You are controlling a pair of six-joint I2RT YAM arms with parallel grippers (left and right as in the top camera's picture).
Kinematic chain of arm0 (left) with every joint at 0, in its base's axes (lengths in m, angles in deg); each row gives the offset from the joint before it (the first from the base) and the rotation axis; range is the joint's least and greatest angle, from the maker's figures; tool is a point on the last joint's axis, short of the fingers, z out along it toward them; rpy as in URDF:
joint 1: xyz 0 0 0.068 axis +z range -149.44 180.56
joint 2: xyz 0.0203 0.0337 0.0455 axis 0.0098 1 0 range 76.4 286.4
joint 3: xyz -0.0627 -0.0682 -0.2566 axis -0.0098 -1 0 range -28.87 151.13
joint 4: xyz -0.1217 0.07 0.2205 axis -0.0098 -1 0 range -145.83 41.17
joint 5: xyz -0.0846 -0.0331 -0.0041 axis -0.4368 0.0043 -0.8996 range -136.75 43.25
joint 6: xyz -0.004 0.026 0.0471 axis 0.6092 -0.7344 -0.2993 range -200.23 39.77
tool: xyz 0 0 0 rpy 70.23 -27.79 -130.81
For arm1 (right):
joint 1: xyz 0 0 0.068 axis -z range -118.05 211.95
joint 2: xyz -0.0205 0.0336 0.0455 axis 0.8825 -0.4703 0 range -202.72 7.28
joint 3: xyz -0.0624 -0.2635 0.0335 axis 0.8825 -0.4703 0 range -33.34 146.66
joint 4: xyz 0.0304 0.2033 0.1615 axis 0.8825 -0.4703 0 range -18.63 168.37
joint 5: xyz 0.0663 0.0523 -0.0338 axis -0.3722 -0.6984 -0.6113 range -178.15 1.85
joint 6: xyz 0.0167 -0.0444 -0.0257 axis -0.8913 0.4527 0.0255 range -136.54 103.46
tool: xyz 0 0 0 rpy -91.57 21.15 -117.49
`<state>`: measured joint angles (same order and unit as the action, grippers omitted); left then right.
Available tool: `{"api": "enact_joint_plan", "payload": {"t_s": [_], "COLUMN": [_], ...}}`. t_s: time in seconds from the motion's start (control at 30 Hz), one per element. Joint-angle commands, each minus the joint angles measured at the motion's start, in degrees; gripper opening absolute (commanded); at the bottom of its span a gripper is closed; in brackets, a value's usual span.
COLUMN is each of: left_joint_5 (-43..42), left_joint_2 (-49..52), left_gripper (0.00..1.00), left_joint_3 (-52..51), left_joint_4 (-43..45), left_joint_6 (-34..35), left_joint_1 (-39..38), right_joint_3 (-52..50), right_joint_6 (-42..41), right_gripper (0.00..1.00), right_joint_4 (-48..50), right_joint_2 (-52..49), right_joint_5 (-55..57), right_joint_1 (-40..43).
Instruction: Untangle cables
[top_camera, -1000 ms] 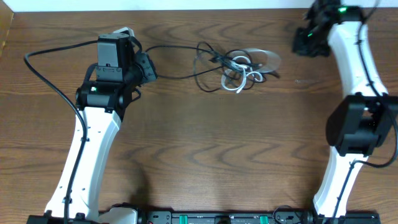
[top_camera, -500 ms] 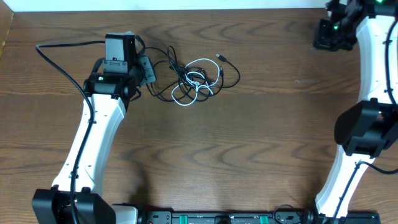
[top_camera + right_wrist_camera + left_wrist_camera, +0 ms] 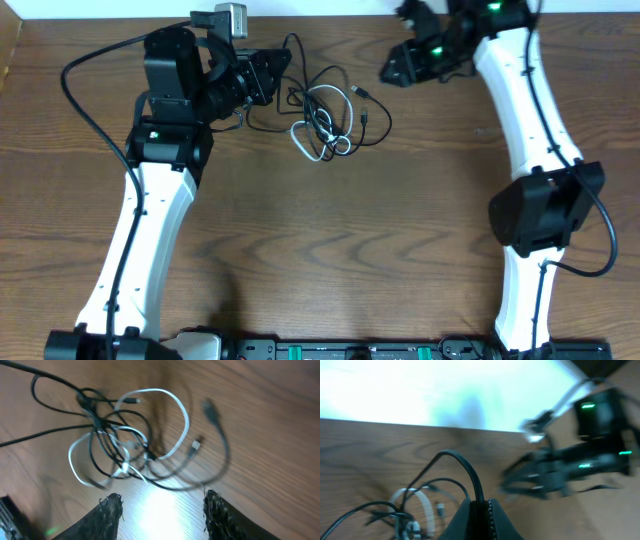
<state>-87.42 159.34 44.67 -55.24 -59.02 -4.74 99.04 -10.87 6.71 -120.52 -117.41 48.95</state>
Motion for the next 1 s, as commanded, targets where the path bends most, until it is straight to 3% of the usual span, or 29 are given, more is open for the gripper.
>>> {"api": "enact_joint_plan", "payload": {"t_s": [0.0,0.33,0.37,0.5,0.53,0.57,0.63,0.73,0.87,0.97], "left_joint_5": [-6.51,-6.93,-6.93,-6.43,-5.95,-4.81,-0.85,7.37,14.38,24.57], "left_joint_2": [-1.36,-1.36,-1.36,-1.36,-1.36,-1.36,-1.36,-1.36,-1.36,-1.36], "left_gripper": [0.07,0.07,0.08,0.07,0.07,0.07,0.07,0.07,0.07,0.07], "left_joint_3": [1.40,1.40,1.40,1.38,1.38,1.38,1.38,1.38,1.38,1.38], "left_joint_4": [1.20,0.66,0.46,-1.95,-2.62,-3.78,-6.82,-12.83,-17.29,-21.73], "left_joint_6": [7.74,9.33,9.33,6.60,5.88,5.14,3.67,1.55,-0.81,-1.09], "left_joint_1": [0.24,0.24,0.24,0.26,0.26,0.26,0.26,0.26,0.26,0.26], "right_joint_3": [-0.28,-0.87,-0.87,-0.87,-0.87,-0.87,-0.79,-0.76,-0.76,-0.76], "right_joint_6": [0.15,-2.86,-2.89,-2.89,-2.91,-3.17,-5.44,-10.88,-12.96,-12.94], "right_gripper": [0.51,0.53,0.51,0.22,0.21,0.17,0.01,0.01,0.01,0.01], "right_joint_4": [1.20,2.19,2.21,2.40,2.40,2.45,2.27,1.49,0.94,0.92], "right_joint_2": [0.17,-4.33,-5.22,-9.05,-9.05,-9.03,-8.50,-7.34,-6.03,-4.02], "right_joint_5": [-1.57,-0.85,-0.87,1.75,3.28,4.63,10.99,22.05,28.65,32.52], "right_joint_1": [-2.99,-9.57,-9.86,-10.27,-10.05,-9.88,-9.09,-6.95,-4.79,-3.87]}}
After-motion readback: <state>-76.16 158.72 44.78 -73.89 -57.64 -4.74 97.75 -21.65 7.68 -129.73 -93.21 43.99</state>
